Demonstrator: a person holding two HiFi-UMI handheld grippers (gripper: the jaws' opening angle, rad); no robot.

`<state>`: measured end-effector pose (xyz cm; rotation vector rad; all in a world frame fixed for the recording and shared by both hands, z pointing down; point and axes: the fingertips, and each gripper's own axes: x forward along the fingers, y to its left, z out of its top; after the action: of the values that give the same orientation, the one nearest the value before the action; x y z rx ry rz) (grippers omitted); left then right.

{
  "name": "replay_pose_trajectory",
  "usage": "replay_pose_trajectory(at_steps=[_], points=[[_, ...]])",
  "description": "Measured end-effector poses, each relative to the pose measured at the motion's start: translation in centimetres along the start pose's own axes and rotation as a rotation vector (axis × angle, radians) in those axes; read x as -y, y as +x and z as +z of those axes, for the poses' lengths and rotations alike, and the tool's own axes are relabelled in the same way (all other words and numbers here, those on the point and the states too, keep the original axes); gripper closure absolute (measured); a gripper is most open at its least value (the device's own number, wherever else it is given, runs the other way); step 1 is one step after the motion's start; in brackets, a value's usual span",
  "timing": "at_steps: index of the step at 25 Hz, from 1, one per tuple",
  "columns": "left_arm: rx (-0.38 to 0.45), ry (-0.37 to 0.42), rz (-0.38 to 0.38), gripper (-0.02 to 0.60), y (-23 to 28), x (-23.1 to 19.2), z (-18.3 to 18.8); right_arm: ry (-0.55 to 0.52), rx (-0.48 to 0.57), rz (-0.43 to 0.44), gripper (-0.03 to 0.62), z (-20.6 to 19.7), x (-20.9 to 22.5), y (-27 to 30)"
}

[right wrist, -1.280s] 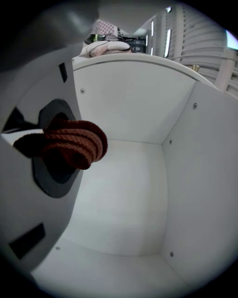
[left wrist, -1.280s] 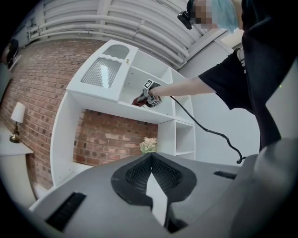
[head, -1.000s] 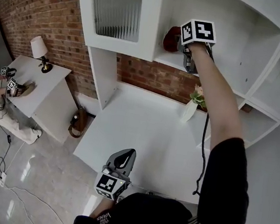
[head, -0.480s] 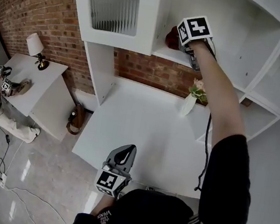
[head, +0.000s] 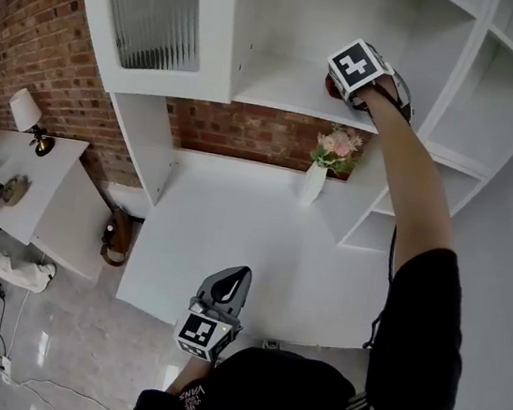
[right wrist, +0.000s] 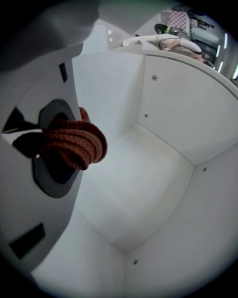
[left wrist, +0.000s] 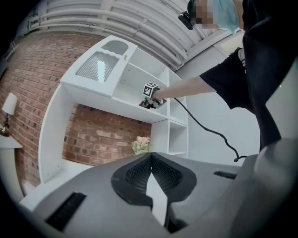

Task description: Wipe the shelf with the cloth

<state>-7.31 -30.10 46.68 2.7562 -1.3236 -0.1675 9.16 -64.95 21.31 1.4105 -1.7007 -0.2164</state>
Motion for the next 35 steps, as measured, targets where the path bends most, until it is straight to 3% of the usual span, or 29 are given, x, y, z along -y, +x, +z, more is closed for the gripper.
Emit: replay_pose_trajectory(at_steps=[4,8,13,17,23,25,27,31,35], points=[[-0.003,-0.005,-0.054,0.574,1.1,1.3,-0.3,-0.131,-0.074,-0.094,0.493,-2.7,2.1,-0.4],[-0.004,-0.017,-0.086,0.574,1.8,2.1,-0.6,-0.388,-0.223,-0.227,0.493,-5.1,3.9,-0.5],[-0.004,-0.027,-0.109,0.574,2.1,2.7,-0.8,-0.647,-0.399,-0.334,0.493,-7.4,5.0,-0.8],[-0.006,-0.030,-0.106,0.574,1.9,2.6,-0.8,-0.732,-0.488,-0.370,0.494,-8.9,5.9,-0.9],[-0.009,-0.035,-0.102,0.574,1.7,2.7,-0.9,-0.704,-0.485,-0.386,0.493,-9.3,6.7,-1.7],[-0.010,-0.036,-0.102,0.574,1.7,2.7,-0.9,-0.675,-0.433,-0.393,0.493,-8.4,6.5,-1.7],[-0.011,-0.034,-0.098,0.574,1.6,2.7,-0.9,-0.583,-0.317,-0.380,0.493,-6.7,6.1,-1.9],[-0.014,-0.030,-0.082,0.574,1.2,2.2,-0.6,-0.269,-0.041,-0.220,0.493,-2.0,3.4,-3.1],[-0.014,-0.023,-0.048,0.574,0.4,1.5,-0.3,-0.074,0.148,-0.018,0.493,3.3,-1.1,-4.2]])
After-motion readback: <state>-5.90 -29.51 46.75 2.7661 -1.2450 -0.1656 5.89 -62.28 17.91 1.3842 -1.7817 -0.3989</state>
